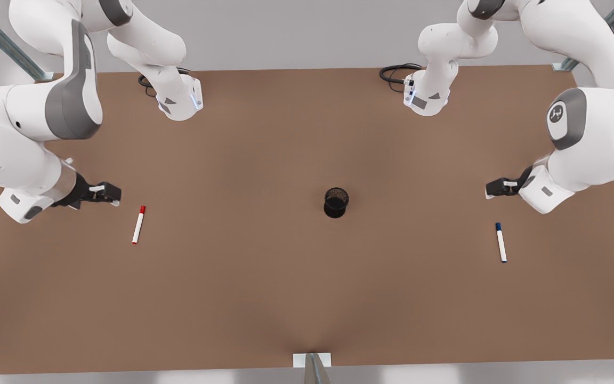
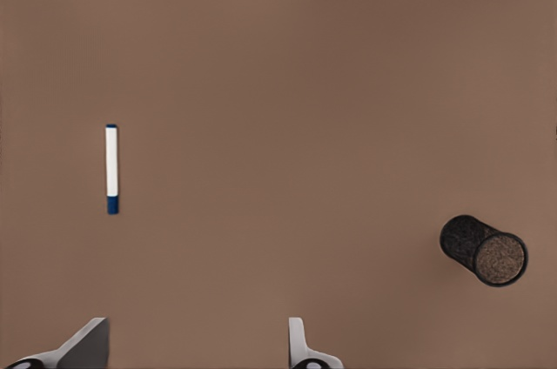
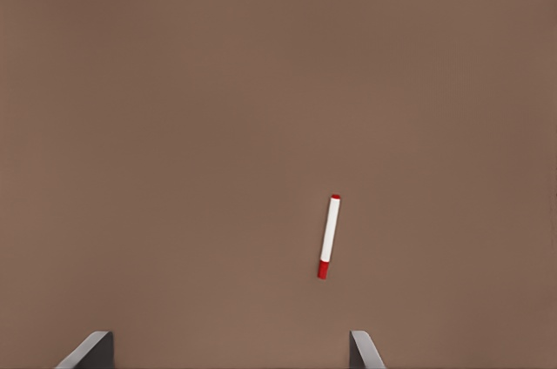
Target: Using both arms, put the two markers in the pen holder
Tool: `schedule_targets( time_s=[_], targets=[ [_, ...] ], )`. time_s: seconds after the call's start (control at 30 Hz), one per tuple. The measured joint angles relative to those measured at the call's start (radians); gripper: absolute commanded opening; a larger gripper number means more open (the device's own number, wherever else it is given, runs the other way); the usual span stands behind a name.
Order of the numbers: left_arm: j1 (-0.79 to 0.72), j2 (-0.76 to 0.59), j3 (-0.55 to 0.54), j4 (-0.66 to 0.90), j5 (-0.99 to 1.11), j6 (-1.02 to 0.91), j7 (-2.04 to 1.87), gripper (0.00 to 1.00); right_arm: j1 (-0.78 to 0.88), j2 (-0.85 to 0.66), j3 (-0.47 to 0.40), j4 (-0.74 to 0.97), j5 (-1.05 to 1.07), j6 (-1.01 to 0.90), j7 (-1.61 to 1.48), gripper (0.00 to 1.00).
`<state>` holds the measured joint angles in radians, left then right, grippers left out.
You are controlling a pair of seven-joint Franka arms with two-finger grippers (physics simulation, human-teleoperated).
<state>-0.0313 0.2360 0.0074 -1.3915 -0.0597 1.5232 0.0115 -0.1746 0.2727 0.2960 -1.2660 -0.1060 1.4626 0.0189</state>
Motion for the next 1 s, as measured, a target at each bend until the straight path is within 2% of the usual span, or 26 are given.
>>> schedule_targets(
  time_s=[0.1, 0.2, 0.3, 0.43, 0.53, 0.73, 0.87, 0.97, 1.0],
  targets=[
    [0.020, 0.073, 0.010, 0.002, 0.001, 0.072, 0.001, 1.00, 0.001, 0.005, -0.001, 0.000, 0.001, 0.030, 0.002, 1.00],
    [0.113, 0.217, 0.018, -0.026, 0.000, 0.189, 0.007, 1.00, 0.000, 0.010, -0.003, -0.001, 0.013, 0.049, 0.005, 1.00],
    [0.177, 0.300, 0.019, -0.084, -0.002, 0.329, 0.027, 1.00, -0.045, 0.073, -0.003, -0.021, 0.021, 0.094, 0.006, 1.00],
    [0.215, 0.391, 0.020, -0.107, -0.002, 0.498, 0.053, 1.00, -0.112, 0.123, -0.003, -0.220, 0.021, 0.244, 0.007, 1.00],
    [0.222, 0.448, 0.020, -0.122, -0.002, 0.626, 0.071, 1.00, -0.157, 0.180, -0.004, -0.276, 0.020, 0.349, 0.006, 1.00],
    [0.244, 0.514, 0.020, -0.146, -0.003, 0.797, 0.107, 1.00, -0.180, 0.180, 0.004, -0.423, 0.007, 0.477, 0.017, 1.00],
    [0.249, 0.518, 0.020, -0.187, -0.003, 0.846, 0.141, 1.00, -0.220, 0.177, 0.008, -0.567, -0.013, 0.580, 0.033, 1.00],
    [0.252, 0.518, 0.020, -0.212, -0.002, 0.868, 0.168, 0.99, -0.227, 0.201, 0.005, -0.607, -0.019, 0.643, 0.044, 1.00],
    [0.252, 0.519, 0.020, -0.216, -0.002, 0.873, 0.177, 0.92, -0.230, 0.222, 0.001, -0.610, -0.021, 0.663, 0.047, 1.00]
  ],
)
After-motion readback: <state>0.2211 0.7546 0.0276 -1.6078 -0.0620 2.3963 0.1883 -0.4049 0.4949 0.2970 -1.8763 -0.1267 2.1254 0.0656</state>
